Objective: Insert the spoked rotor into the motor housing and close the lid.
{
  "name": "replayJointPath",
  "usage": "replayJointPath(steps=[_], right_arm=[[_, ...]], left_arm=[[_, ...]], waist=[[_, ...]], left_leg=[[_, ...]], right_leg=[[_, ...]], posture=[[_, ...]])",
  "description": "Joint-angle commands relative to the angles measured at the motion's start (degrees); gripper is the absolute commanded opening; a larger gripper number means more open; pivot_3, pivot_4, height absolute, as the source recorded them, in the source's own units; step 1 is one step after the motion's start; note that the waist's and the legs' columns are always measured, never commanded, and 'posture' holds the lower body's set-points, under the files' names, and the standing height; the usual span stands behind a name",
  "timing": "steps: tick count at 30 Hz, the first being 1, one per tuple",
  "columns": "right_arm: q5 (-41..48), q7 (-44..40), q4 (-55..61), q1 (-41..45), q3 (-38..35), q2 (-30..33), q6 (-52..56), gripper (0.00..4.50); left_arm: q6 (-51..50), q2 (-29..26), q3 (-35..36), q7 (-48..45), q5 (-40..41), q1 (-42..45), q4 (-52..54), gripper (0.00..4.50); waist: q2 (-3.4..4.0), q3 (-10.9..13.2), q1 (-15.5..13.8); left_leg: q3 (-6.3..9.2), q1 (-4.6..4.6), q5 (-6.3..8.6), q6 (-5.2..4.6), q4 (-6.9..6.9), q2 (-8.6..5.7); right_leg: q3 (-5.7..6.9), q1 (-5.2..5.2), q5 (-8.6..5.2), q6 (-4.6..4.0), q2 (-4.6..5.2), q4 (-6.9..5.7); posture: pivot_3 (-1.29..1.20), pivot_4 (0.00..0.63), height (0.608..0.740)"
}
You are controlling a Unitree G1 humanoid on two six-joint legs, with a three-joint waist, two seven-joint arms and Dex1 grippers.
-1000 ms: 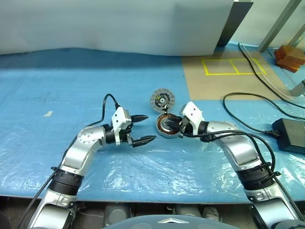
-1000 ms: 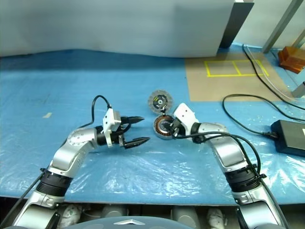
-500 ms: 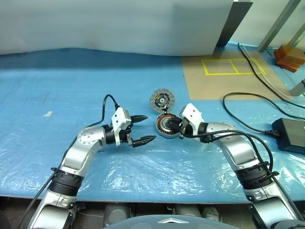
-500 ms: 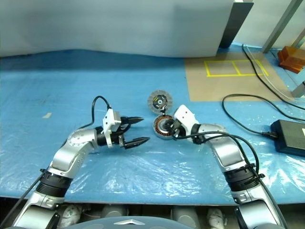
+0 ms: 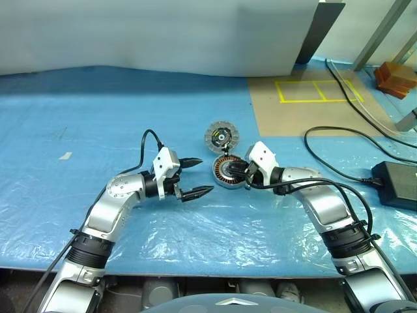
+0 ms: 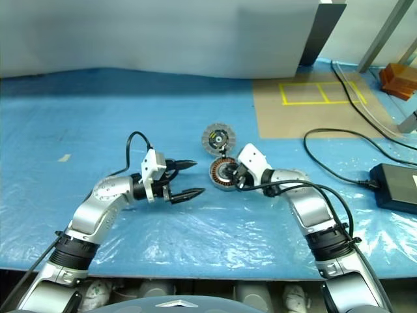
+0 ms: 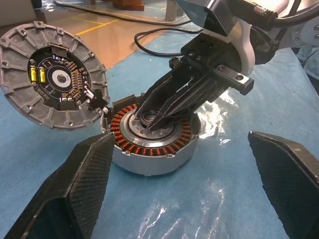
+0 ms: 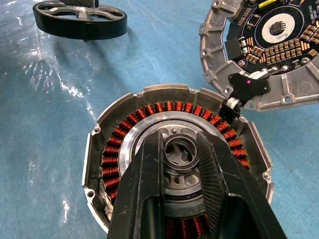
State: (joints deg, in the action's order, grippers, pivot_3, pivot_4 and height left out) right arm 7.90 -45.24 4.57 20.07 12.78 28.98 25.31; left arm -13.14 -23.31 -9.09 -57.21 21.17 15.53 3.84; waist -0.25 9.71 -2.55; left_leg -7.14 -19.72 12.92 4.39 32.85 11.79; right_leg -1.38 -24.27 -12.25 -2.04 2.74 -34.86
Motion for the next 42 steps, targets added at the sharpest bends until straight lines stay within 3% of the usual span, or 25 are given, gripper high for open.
replayJointPath(steps=[1, 3, 14, 17, 22, 29, 38, 42], right_arm=[[-1.3, 0.6, 0.1, -0.1, 0.6, -0.1, -0.4, 1.6], [-1.1, 0.6, -0.1, 0.1, 0.5, -0.4, -0.1, 2.23], [6.2, -1.7, 6.3, 0.7, -4.6, -0.3, 4.5, 2.23], [7.3, -1.7, 7.4, 1.0, -5.5, -0.3, 5.2, 1.58], [6.1, -0.4, 6.6, 1.0, -3.8, -2.1, 3.9, 0.04], [2.5, 3.0, 1.0, 3.0, -2.9, -4.0, 2.2, 0.04], [-4.2, 1.2, -2.8, -0.9, 1.9, 2.2, 0.7, 0.04], [-1.3, 2.4, -1.0, -0.3, -0.2, -0.7, 0.3, 0.04]], left_arm=[[0.5, -0.2, 0.1, -0.1, 0.0, 0.0, 1.3, 4.5], [0.6, -0.2, 0.1, -0.1, 0.0, 0.1, 1.2, 4.5], [0.6, -0.1, 0.1, -0.2, 0.0, 0.1, 0.7, 4.5], [0.6, -0.1, 0.1, -0.3, 0.1, 0.2, 0.6, 4.5], [0.8, -0.4, 0.1, -0.8, 0.2, 0.2, 0.5, 4.5], [0.6, -0.8, 0.5, -1.3, 0.4, 0.0, 0.5, 4.5], [0.7, -1.3, 0.9, -1.6, 0.7, -0.3, 0.4, 4.5], [0.9, -1.4, 1.0, -1.8, 0.8, -0.2, 0.2, 4.5]], waist=[[0.0, 0.0, 0.0], [0.0, 0.0, 0.0], [0.0, 0.0, 0.0], [0.0, 0.0, 0.0], [0.0, 0.0, 0.0], [0.0, 0.0, 0.0], [-0.02, 0.0, 0.0], [-0.05, 0.0, 0.0]], left_leg=[[0.0, 0.0, 0.0, 0.0, 0.0, 0.0], [0.0, 0.0, 0.0, 0.0, 0.0, 0.0], [0.0, -0.01, 0.0, 0.0, -0.01, 0.0], [0.0, -0.01, 0.0, 0.0, -0.01, 0.0], [0.0, 0.0, 0.0, 0.0, -0.01, 0.01], [0.0, -0.01, 0.0, 0.0, 0.0, 0.0], [0.0, 0.02, 0.0, 0.0, -0.02, 0.0], [-0.01, 0.18, 0.0, 0.0, -0.01, 0.0]], right_leg=[[0.0, 0.0, 0.0, 0.0, 0.0, 0.0], [0.0, 0.0, 0.0, 0.0, 0.0, 0.0], [0.0, 0.0, 0.0, 0.0, 0.0, 0.01], [0.0, 0.0, 0.0, 0.0, 0.0, 0.01], [0.0, 0.0, 0.0, 0.0, 0.0, 0.0], [0.0, 0.0, 0.0, 0.0, 0.01, 0.0], [0.01, 0.03, 0.0, 0.0, 0.0, 0.02], [-0.01, 0.16, 0.0, 0.0, 0.01, 0.01]], posture=[[0.0, 0.15, 0.74], [0.0, 0.15, 0.74], [0.0, 0.15, 0.74], [0.0, 0.15, 0.74], [0.0, 0.15, 0.74], [0.0, 0.15, 0.74], [0.0, 0.15, 0.74], [0.0, 0.15, 0.74]])
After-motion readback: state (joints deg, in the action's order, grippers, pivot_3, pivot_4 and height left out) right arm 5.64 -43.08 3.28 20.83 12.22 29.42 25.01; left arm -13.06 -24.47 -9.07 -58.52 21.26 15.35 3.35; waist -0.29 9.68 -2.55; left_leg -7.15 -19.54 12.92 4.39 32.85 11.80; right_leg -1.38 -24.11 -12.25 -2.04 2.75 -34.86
